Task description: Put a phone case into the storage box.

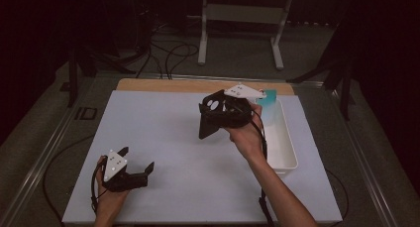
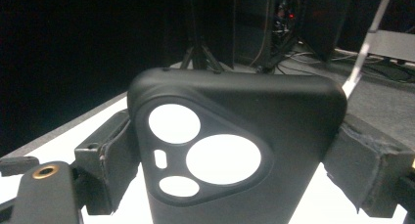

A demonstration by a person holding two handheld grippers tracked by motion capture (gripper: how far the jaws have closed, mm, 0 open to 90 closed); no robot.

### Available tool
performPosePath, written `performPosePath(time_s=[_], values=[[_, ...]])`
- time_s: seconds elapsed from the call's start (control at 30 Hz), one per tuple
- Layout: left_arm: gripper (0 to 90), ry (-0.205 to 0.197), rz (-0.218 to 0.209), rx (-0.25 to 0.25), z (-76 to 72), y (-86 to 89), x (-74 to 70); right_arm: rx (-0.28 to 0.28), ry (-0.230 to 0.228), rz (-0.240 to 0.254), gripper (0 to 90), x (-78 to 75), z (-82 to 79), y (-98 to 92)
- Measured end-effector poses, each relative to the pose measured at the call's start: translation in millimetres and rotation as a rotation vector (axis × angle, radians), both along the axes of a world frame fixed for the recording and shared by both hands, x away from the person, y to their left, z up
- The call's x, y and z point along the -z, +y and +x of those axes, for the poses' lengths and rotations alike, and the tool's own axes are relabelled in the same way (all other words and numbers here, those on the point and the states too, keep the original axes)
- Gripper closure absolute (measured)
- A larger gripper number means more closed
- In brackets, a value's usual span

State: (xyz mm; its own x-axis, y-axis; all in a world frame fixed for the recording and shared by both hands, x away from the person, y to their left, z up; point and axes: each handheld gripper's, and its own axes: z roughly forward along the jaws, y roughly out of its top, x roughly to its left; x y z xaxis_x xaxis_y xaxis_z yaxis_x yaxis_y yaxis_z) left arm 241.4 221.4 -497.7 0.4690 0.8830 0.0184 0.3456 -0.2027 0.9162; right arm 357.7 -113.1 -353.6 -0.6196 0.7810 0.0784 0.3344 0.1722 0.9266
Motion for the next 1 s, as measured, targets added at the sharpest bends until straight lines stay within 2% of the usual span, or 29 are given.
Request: performPosePath(time_s=[1.0], values=[[0.4, 0.0, 0.0, -0.005, 0.1, -0.4, 0.2, 0.115, -0.015, -0.042, 14.1, -11.5, 31.3, -27.4]])
